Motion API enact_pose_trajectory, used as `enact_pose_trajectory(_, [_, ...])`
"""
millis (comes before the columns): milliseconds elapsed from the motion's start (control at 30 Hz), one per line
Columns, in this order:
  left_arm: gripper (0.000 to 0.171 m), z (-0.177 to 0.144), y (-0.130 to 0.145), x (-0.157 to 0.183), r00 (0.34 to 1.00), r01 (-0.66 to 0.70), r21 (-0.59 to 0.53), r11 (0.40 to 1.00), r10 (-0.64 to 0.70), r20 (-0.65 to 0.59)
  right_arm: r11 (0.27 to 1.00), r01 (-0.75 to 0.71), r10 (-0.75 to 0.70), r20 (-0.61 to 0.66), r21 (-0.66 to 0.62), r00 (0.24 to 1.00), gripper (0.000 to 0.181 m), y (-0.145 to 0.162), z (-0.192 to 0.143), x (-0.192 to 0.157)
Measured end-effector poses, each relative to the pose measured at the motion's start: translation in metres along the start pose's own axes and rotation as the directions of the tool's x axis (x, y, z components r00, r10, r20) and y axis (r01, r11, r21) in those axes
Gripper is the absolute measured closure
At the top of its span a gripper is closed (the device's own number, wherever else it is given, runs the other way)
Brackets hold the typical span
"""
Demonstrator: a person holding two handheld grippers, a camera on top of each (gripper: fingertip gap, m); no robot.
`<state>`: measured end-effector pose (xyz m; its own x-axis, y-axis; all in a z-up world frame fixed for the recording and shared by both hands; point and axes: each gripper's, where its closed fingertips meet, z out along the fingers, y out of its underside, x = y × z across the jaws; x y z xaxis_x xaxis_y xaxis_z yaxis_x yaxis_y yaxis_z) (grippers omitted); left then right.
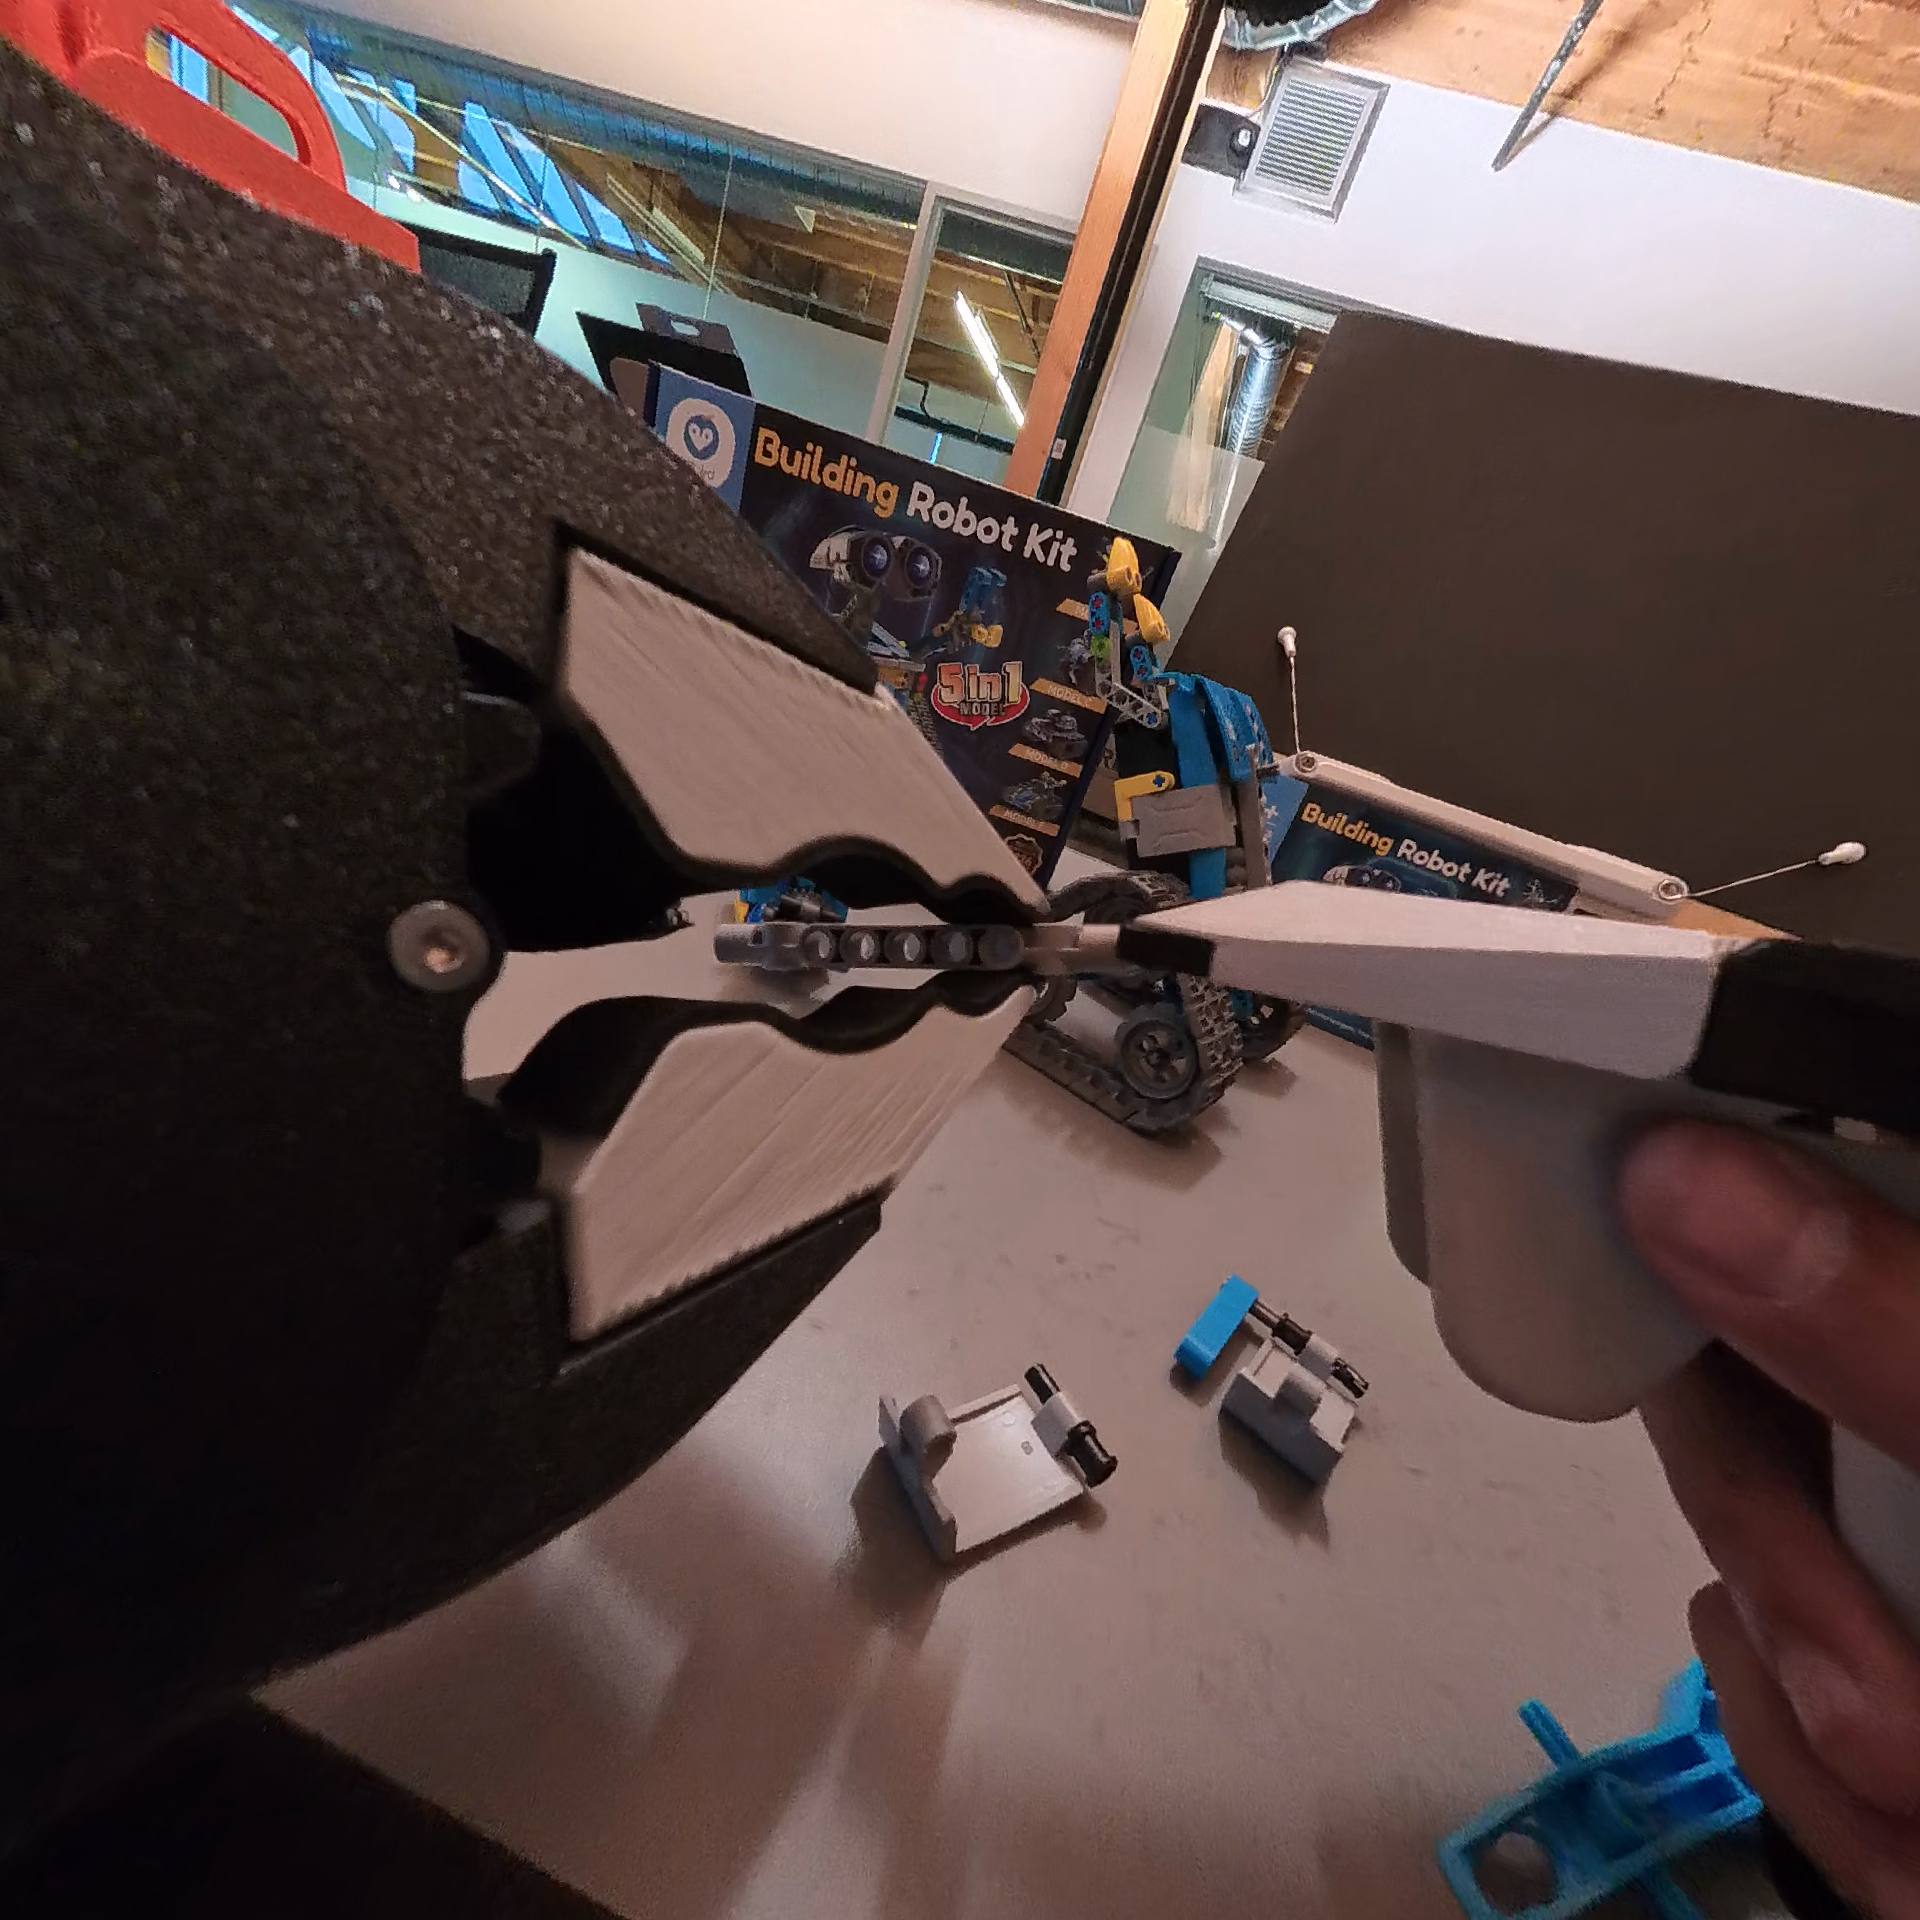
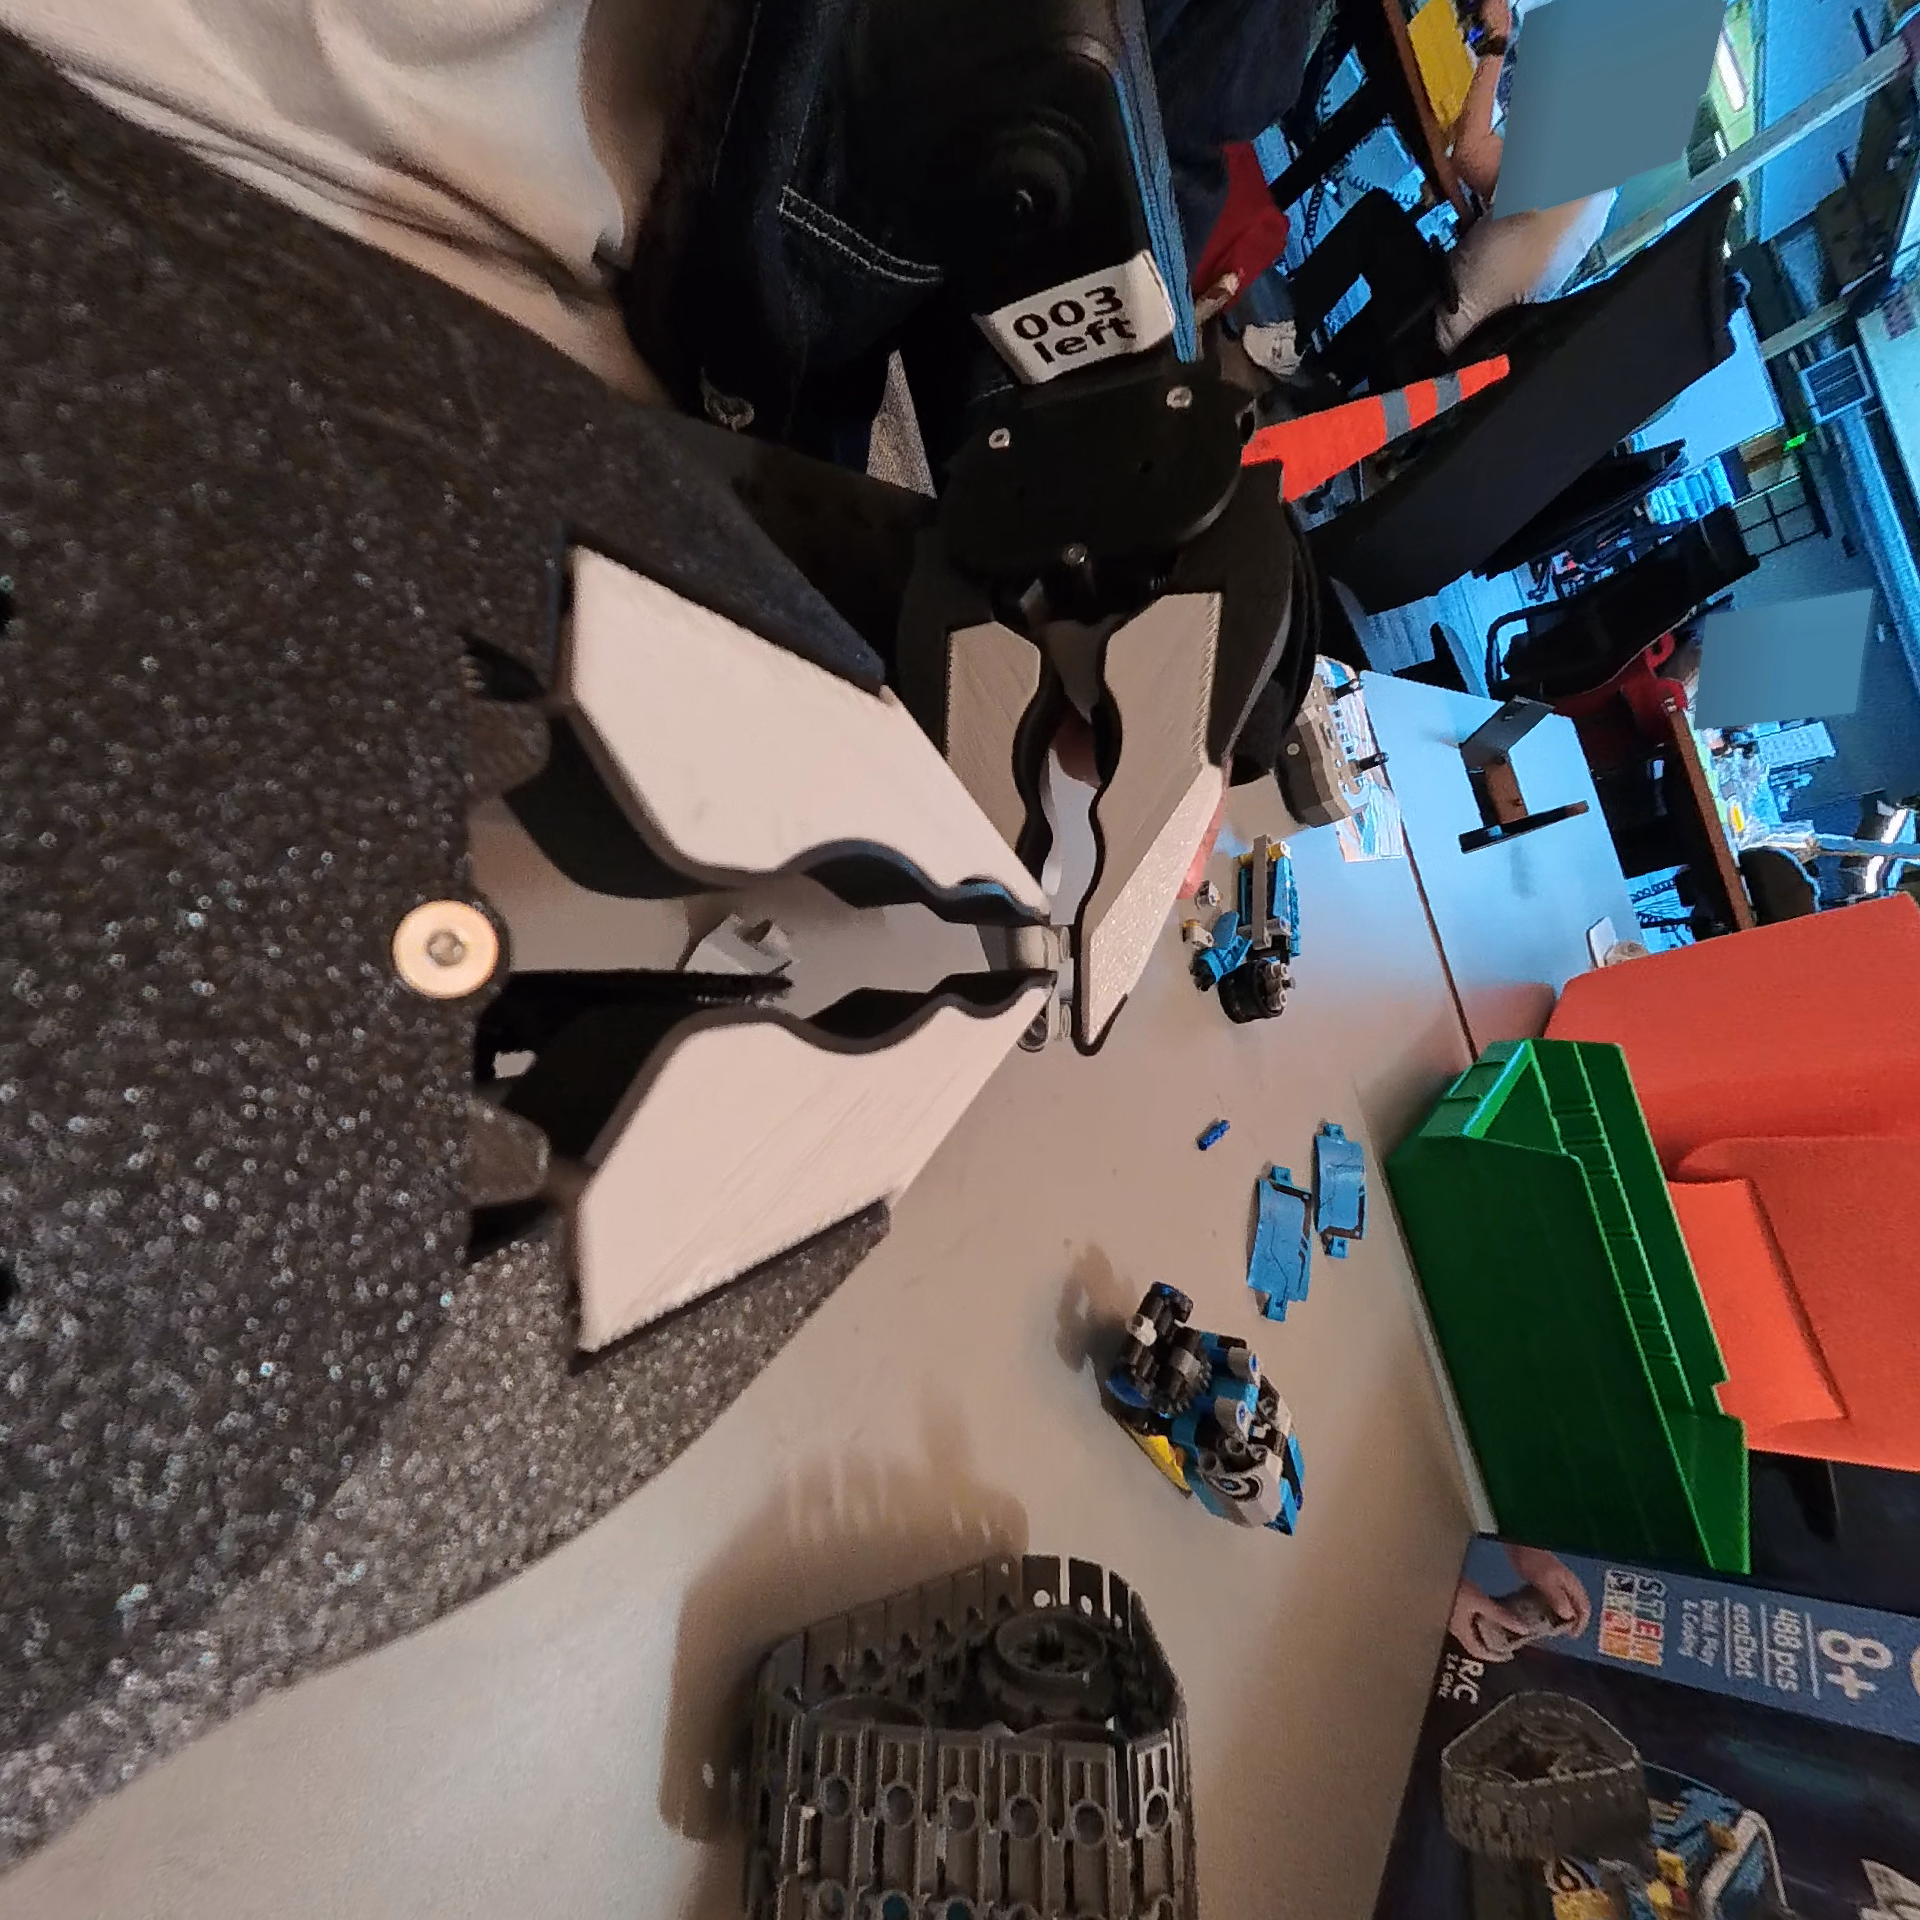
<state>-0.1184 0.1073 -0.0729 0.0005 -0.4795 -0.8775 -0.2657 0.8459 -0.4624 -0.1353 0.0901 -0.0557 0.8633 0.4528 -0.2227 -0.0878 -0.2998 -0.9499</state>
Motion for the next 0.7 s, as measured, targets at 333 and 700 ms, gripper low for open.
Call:
enact_pose_trajectory(333, [0.165, -0.019, -0.006, 0.009, 0.994, 0.020, 0.133, 0.991, -0.005, -0.111, 0.997, -0.054, 0.062, 0.139, -0.062, 0.988, 0.176, 0.012, -0.010, -0.013])
enact_pose_trajectory(700, [0.166, -0.053, -0.013, 0.016, 0.884, 0.343, 0.253, 0.904, -0.221, -0.411, 0.939, -0.302, 0.208, 0.425, 0.166, 0.881, 0.178, -0.027, -0.076, 0.002])
